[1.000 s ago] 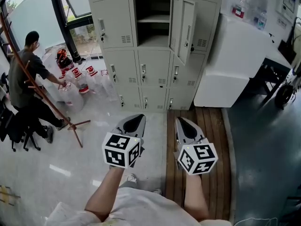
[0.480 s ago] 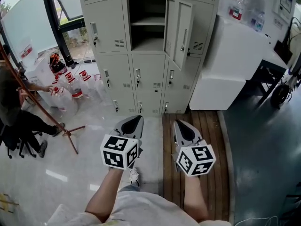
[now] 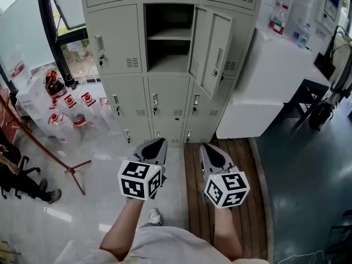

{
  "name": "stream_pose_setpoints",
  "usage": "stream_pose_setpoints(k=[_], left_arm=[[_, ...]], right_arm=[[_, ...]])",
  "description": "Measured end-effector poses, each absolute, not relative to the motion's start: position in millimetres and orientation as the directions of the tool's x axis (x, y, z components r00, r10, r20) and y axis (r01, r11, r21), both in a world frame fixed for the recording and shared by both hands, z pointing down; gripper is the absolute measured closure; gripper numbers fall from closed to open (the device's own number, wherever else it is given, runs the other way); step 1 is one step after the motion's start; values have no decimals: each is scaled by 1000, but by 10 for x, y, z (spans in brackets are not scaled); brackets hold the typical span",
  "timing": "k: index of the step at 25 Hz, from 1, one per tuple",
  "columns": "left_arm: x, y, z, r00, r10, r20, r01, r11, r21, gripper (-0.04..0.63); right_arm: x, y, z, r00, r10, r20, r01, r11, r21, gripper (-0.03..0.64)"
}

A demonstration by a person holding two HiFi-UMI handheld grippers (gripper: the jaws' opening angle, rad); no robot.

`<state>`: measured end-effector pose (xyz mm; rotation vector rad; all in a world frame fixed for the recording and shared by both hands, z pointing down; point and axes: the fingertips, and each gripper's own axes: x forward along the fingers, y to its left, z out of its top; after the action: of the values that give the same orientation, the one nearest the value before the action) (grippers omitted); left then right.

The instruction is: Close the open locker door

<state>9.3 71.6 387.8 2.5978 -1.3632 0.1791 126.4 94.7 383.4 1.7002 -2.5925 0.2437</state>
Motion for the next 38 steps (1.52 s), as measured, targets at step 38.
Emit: stream_pose_setpoints(k=[38], left_arm=[[77,-1020,3980,736,-651,186,-676,-721,152,589]], right_arm=[[1214,-639,3648,-228,-972,65,-971,222,-85,612]])
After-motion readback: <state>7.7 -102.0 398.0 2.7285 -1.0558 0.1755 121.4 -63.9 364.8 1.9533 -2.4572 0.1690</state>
